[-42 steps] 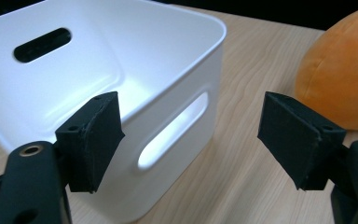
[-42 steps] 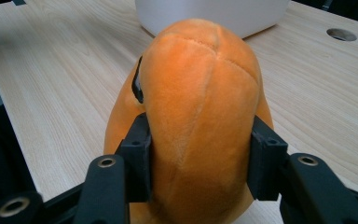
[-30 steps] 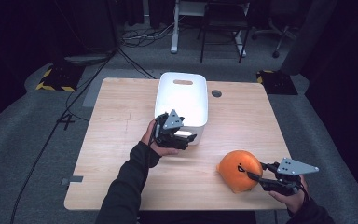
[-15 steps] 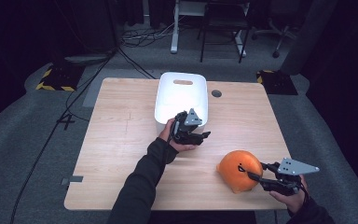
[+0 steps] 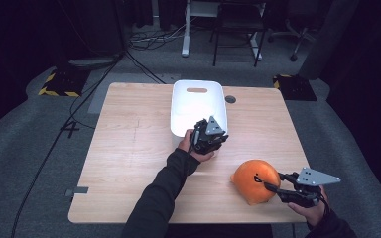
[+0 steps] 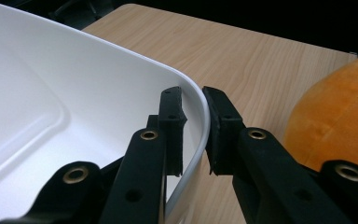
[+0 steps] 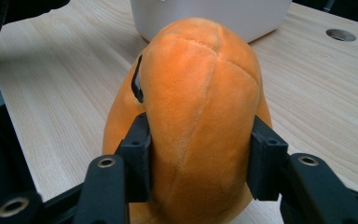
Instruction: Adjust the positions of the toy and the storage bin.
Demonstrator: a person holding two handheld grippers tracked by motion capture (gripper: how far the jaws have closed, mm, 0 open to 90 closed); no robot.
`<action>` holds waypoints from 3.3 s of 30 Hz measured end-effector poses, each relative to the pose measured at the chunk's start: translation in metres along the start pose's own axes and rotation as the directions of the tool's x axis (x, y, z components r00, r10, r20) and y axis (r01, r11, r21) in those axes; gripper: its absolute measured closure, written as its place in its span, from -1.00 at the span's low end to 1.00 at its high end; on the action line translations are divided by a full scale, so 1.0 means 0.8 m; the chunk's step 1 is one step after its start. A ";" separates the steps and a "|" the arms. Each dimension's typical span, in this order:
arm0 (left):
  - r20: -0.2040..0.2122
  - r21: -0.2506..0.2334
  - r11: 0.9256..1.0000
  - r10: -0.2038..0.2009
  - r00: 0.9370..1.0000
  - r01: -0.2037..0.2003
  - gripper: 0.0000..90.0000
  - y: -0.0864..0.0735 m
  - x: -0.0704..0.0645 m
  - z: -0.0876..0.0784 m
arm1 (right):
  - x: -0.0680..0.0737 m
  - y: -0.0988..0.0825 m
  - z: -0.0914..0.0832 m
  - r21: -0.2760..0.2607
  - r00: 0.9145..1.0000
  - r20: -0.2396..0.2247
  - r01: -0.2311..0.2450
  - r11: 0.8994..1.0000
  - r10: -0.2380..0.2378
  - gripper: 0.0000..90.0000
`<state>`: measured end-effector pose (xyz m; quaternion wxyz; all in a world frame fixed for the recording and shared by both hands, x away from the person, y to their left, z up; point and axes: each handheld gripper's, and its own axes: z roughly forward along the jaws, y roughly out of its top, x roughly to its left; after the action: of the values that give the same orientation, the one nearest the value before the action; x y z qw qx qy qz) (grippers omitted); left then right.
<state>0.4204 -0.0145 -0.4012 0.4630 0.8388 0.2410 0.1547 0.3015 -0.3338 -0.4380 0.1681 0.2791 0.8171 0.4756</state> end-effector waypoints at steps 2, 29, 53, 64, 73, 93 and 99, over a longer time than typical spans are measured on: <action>0.010 0.003 1.000 0.002 1.000 -0.002 0.75 0.001 -0.005 -0.001 | -0.001 0.000 0.000 0.000 1.000 -0.001 0.008 1.000 -0.008 0.15; 0.043 -0.014 0.992 0.122 0.992 -0.122 0.25 0.010 -0.054 -0.035 | -0.004 -0.004 -0.003 -0.006 1.000 0.011 -0.005 1.000 0.006 0.15; -0.187 -0.095 0.988 -0.137 0.973 0.121 -0.56 -0.036 0.056 -0.126 | -0.003 -0.003 -0.003 -0.001 1.000 0.009 -0.018 1.000 0.018 0.15; -0.140 -0.023 0.973 -0.230 0.963 0.229 -0.53 -0.057 0.079 -0.081 | -0.005 -0.004 -0.003 -0.003 1.000 0.007 -0.006 1.000 0.006 0.15; -0.107 -0.008 0.977 -0.211 0.972 0.211 -0.52 -0.046 0.068 -0.054 | -0.007 -0.006 -0.005 -0.002 1.000 0.008 -0.008 1.000 0.008 0.15; -0.179 -0.056 0.990 -0.134 0.975 0.126 -0.61 -0.087 0.059 -0.156 | -0.011 -0.007 -0.006 0.009 1.000 0.009 -0.019 1.000 0.019 0.16; -0.216 0.056 0.994 -0.075 0.974 0.090 -0.60 -0.132 0.051 -0.160 | -0.013 -0.008 -0.007 0.009 0.999 0.008 -0.031 0.999 0.031 0.16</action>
<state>0.3652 0.1455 -0.4226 0.4126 0.8214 0.3289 0.2165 0.3049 -0.3463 -0.4409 0.1627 0.2942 0.8143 0.4733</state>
